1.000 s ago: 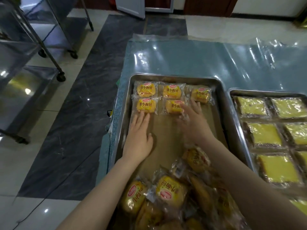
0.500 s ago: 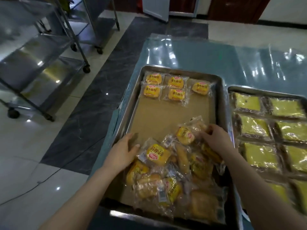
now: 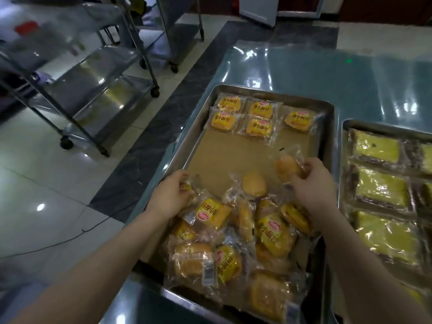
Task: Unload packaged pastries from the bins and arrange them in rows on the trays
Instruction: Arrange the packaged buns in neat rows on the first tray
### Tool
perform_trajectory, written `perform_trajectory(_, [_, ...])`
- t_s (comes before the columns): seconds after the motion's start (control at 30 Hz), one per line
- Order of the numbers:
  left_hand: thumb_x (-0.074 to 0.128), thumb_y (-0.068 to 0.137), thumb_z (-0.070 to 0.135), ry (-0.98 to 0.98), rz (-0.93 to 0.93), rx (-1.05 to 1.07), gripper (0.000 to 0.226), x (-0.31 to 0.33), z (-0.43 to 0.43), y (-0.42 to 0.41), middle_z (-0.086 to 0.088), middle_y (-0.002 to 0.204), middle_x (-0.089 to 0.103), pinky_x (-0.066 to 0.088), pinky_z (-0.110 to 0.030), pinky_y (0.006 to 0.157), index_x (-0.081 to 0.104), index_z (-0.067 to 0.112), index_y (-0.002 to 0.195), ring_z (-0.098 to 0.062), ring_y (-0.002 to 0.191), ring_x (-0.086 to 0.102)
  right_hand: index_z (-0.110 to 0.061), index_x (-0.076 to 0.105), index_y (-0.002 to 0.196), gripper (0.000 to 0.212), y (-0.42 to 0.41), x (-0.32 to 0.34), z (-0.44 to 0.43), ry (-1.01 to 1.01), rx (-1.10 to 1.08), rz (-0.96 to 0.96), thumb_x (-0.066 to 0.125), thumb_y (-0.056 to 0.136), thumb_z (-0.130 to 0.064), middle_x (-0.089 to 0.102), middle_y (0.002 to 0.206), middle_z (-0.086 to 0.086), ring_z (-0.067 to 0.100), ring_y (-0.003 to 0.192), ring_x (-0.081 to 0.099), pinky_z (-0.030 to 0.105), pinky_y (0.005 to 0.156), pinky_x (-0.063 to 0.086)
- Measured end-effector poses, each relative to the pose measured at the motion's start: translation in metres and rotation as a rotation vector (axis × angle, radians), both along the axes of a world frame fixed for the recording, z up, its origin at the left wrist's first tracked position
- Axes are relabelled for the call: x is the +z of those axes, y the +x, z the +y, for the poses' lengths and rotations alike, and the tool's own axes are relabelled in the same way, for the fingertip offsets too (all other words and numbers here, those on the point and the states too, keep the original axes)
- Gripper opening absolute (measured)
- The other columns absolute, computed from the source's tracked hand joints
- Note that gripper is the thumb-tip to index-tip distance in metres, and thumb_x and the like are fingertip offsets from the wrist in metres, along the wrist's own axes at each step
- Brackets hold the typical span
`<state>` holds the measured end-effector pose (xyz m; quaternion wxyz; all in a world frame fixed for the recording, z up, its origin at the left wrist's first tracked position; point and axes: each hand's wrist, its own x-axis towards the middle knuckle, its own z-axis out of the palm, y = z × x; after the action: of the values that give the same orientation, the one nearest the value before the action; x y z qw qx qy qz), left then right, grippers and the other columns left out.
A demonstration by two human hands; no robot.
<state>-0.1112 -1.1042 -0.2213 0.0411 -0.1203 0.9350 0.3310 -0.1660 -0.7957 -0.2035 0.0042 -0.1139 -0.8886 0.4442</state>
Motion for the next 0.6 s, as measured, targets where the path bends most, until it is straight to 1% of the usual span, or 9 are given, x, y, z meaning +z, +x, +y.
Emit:
perform_trajectory(0.07, [0.067, 0.084, 0.025, -0.001, 0.031, 0.041, 0.040, -0.001, 0.003, -0.013, 0.015, 0.094, 0.057, 0.039, -0.012, 0.063, 0.052, 0.026, 0.121, -0.002, 0.083, 0.056, -0.024, 0.049, 0.120, 0.035, -0.006, 0.003, 0.003, 0.055, -0.014, 0.081, 0.064, 0.088, -0.020, 0.061, 0.110, -0.005, 0.014, 0.091, 0.060, 0.035, 0.075, 0.051])
perform_trajectory(0.13, [0.062, 0.088, 0.026, 0.010, 0.054, 0.079, 0.035, -0.002, 0.006, -0.023, 0.010, 0.097, 0.060, 0.039, -0.012, 0.062, 0.052, 0.024, 0.121, -0.003, 0.083, 0.056, -0.024, 0.050, 0.123, 0.042, -0.013, 0.005, 0.007, 0.233, 0.036, 0.202, 0.064, 0.086, -0.012, 0.059, 0.118, -0.003, 0.019, 0.105, 0.056, 0.039, 0.087, 0.048])
perform_trajectory(0.2, [0.058, 0.091, 0.025, 0.035, 0.084, 0.106, 0.033, -0.004, 0.008, -0.031, 0.006, 0.103, 0.062, 0.042, -0.016, 0.066, 0.051, 0.022, 0.123, -0.006, 0.088, 0.057, -0.019, 0.051, 0.128, 0.047, -0.021, 0.003, 0.010, 0.429, 0.200, 0.245, 0.063, 0.085, -0.006, 0.055, 0.125, 0.004, 0.025, 0.115, 0.050, 0.041, 0.097, 0.042])
perform_trajectory(0.23, [0.057, 0.091, 0.023, 0.051, 0.094, 0.124, 0.032, -0.004, 0.010, -0.034, 0.005, 0.105, 0.062, 0.043, -0.017, 0.068, 0.050, 0.022, 0.123, -0.007, 0.091, 0.058, -0.018, 0.051, 0.130, 0.047, -0.023, 0.001, 0.010, 0.487, 0.301, 0.182, 0.064, 0.085, -0.010, 0.052, 0.127, 0.005, 0.026, 0.117, 0.049, 0.042, 0.100, 0.041])
perform_trajectory(0.33, [0.057, 0.091, 0.018, 0.076, 0.116, 0.179, 0.035, -0.004, 0.017, -0.037, 0.003, 0.112, 0.059, 0.042, -0.017, 0.074, 0.049, 0.021, 0.125, -0.008, 0.095, 0.056, -0.022, 0.059, 0.126, 0.040, -0.022, -0.009, 0.013, 0.440, 0.409, -0.045, 0.063, 0.088, -0.033, 0.052, 0.119, -0.001, 0.020, 0.106, 0.055, 0.037, 0.092, 0.047])
perform_trajectory(0.4, [0.056, 0.091, 0.017, 0.008, 0.136, 0.184, 0.038, -0.003, 0.024, -0.036, 0.000, 0.123, 0.054, 0.043, -0.022, 0.082, 0.047, 0.022, 0.128, -0.003, 0.095, 0.051, -0.021, 0.064, 0.118, 0.033, -0.021, -0.011, 0.018, 0.381, 0.332, 0.001, 0.061, 0.089, -0.037, 0.053, 0.105, -0.003, 0.017, 0.095, 0.055, 0.034, 0.082, 0.049])
perform_trajectory(0.43, [0.056, 0.091, 0.017, -0.028, 0.161, 0.179, 0.041, -0.002, 0.028, -0.034, 0.001, 0.129, 0.050, 0.043, -0.023, 0.084, 0.046, 0.024, 0.129, -0.001, 0.097, 0.050, -0.018, 0.064, 0.117, 0.033, -0.022, -0.012, 0.021, 0.389, 0.299, 0.033, 0.060, 0.089, -0.035, 0.053, 0.103, -0.002, 0.018, 0.094, 0.055, 0.035, 0.082, 0.049])
perform_trajectory(0.5, [0.058, 0.089, 0.016, -0.024, 0.244, 0.190, 0.049, 0.001, 0.038, -0.029, 0.010, 0.139, 0.039, 0.042, -0.021, 0.088, 0.039, 0.032, 0.132, 0.001, 0.108, 0.045, -0.011, 0.060, 0.120, 0.037, -0.025, -0.016, 0.025, 0.435, 0.274, 0.070, 0.061, 0.089, -0.031, 0.052, 0.110, 0.004, 0.023, 0.101, 0.054, 0.038, 0.089, 0.048])
perform_trajectory(0.6, [0.056, 0.089, 0.017, 0.079, 0.320, 0.169, 0.050, 0.010, 0.052, -0.024, 0.021, 0.132, 0.039, 0.037, -0.015, 0.089, 0.039, 0.041, 0.129, 0.011, 0.111, 0.041, -0.011, 0.053, 0.127, 0.043, -0.028, -0.019, 0.025, 0.457, 0.294, 0.111, 0.061, 0.089, -0.032, 0.050, 0.119, 0.008, 0.028, 0.110, 0.050, 0.042, 0.095, 0.045])
